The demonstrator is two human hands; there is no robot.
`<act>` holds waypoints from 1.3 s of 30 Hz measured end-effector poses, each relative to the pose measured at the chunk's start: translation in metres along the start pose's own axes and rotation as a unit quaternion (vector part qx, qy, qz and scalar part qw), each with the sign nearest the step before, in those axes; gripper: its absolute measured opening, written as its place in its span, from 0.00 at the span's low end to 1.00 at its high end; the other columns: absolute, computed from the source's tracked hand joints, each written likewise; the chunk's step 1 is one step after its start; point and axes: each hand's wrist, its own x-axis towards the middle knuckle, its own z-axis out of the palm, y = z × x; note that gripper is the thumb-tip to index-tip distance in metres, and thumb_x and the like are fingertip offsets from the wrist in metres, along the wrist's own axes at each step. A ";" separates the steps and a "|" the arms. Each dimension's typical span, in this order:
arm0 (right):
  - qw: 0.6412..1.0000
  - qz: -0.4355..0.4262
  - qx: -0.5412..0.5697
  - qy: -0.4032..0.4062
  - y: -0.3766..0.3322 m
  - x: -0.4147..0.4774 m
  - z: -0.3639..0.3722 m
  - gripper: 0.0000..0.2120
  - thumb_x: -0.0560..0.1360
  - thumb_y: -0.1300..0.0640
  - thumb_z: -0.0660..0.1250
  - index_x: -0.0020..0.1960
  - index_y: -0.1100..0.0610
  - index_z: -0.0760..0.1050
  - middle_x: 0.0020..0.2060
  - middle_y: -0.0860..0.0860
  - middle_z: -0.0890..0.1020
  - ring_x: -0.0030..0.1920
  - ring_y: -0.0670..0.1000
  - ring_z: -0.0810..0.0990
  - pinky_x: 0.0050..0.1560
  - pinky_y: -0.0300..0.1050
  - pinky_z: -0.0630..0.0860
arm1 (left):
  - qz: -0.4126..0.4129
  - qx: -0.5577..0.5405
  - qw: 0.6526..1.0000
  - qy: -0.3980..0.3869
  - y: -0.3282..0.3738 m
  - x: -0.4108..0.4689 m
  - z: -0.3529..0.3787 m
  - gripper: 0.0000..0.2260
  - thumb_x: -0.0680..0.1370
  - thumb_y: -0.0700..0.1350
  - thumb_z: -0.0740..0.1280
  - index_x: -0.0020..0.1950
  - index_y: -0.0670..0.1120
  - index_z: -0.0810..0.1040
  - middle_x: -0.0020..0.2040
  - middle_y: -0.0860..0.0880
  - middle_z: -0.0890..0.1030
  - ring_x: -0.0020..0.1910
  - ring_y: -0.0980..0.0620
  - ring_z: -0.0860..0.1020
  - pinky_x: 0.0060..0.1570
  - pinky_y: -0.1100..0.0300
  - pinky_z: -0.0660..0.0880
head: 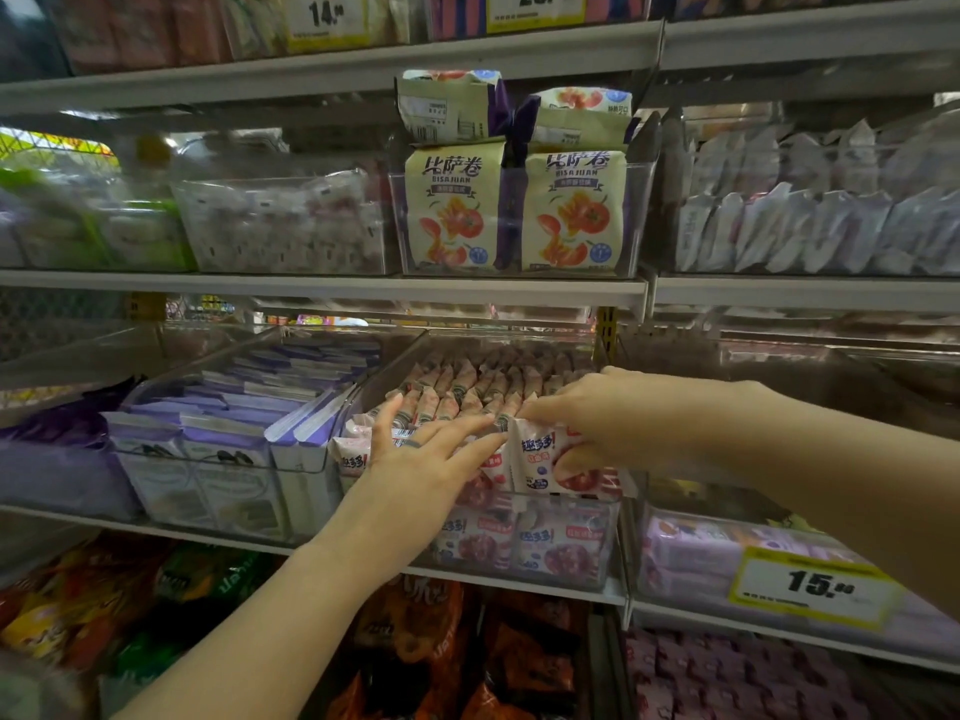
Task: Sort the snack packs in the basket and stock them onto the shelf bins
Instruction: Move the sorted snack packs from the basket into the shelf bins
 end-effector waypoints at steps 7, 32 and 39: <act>0.998 -0.032 -0.030 0.049 -0.002 0.003 0.008 0.28 0.76 0.42 0.63 0.73 0.47 0.60 0.63 0.49 0.75 0.59 0.54 0.76 0.61 0.51 0.72 | -0.001 -0.002 1.000 -0.016 -0.004 -0.004 -0.004 0.30 0.64 0.35 0.78 0.64 0.49 0.78 0.63 0.50 0.79 0.52 0.50 0.83 0.63 0.36 0.56; 0.991 0.073 -0.104 0.046 -0.042 -0.026 0.056 0.37 0.79 0.35 0.41 0.76 0.58 0.34 0.76 0.62 0.43 0.77 0.61 0.46 0.76 0.55 0.44 | -0.042 -0.056 0.992 -0.104 0.018 -0.015 -0.003 0.26 0.80 0.56 0.49 0.78 0.52 0.53 0.77 0.55 0.61 0.75 0.54 0.61 0.73 0.46 0.50; 0.992 0.074 -0.099 0.019 -0.040 -0.023 0.049 0.42 0.76 0.31 0.43 0.78 0.58 0.40 0.77 0.60 0.51 0.77 0.59 0.50 0.76 0.55 0.47 | -0.011 -0.064 0.990 -0.127 0.006 -0.016 -0.005 0.27 0.83 0.58 0.46 0.73 0.57 0.31 0.75 0.61 0.36 0.77 0.58 0.42 0.70 0.52 0.30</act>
